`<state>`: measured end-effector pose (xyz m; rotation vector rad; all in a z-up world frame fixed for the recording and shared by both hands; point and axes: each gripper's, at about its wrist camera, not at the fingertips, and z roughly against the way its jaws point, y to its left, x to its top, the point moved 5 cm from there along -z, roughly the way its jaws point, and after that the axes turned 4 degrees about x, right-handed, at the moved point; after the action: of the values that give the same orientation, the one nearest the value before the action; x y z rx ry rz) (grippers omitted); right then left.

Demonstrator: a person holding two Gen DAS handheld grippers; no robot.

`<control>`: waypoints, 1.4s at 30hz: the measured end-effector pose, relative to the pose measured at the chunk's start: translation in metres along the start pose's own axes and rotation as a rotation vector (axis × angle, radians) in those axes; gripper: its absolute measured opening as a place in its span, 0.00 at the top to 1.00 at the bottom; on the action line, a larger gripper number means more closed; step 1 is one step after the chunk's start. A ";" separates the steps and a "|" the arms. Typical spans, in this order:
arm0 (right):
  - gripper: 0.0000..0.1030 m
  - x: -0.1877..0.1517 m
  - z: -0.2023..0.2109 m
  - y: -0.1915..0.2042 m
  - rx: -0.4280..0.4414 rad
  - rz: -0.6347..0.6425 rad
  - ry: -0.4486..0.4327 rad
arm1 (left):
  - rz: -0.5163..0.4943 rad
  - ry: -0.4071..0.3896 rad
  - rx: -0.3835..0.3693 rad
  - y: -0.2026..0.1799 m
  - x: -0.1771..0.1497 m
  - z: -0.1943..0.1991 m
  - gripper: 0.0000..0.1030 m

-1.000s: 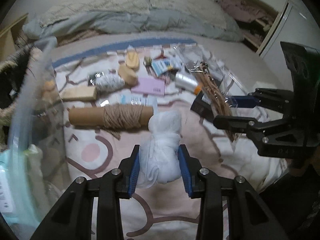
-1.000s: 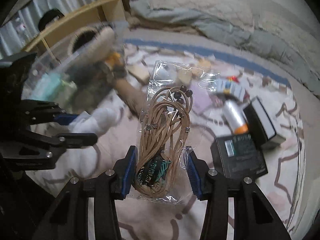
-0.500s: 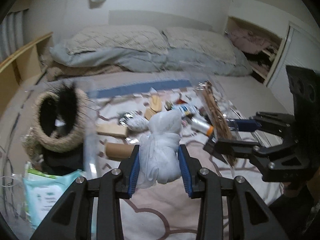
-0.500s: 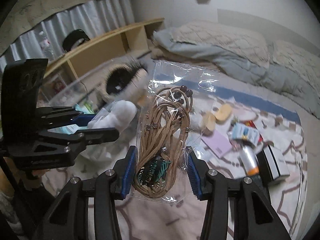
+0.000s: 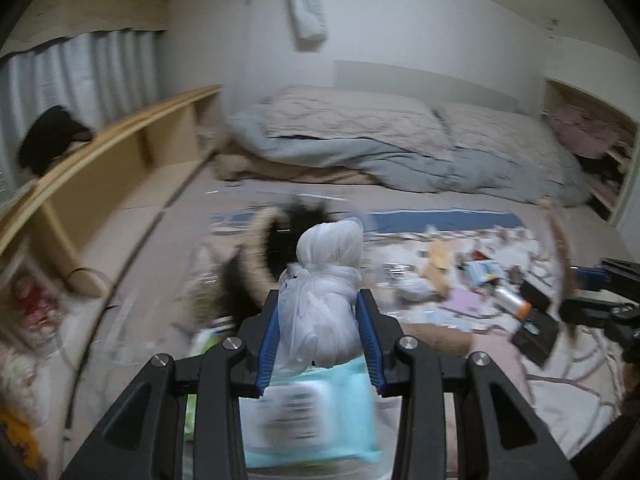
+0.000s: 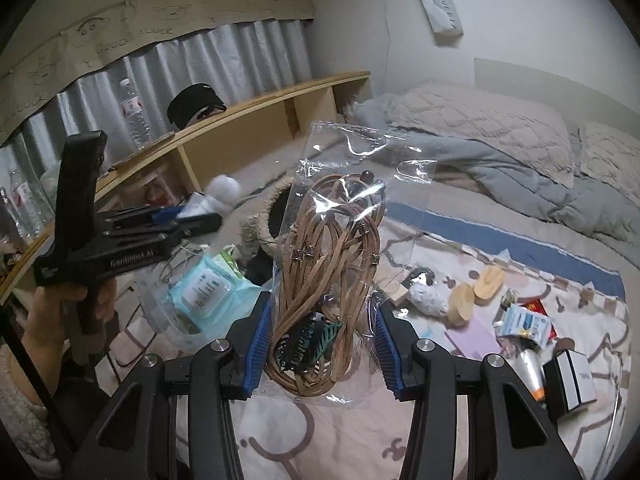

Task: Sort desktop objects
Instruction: 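Lift the white puff with the left tool while the right tool lifts the cord bag toward the bin, then lower the white puff into the clear bin and open the left tool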

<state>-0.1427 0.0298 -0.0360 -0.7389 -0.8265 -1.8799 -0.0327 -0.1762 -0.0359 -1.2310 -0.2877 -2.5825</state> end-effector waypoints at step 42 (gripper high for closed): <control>0.53 0.078 -0.136 0.112 0.289 -0.045 0.088 | 0.061 0.008 0.257 0.123 -0.051 0.015 0.26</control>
<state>-0.0922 -0.1554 -0.0303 -0.4587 -1.0375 -1.7693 0.0482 -0.2804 -0.0584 -1.1192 -0.5525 -2.4075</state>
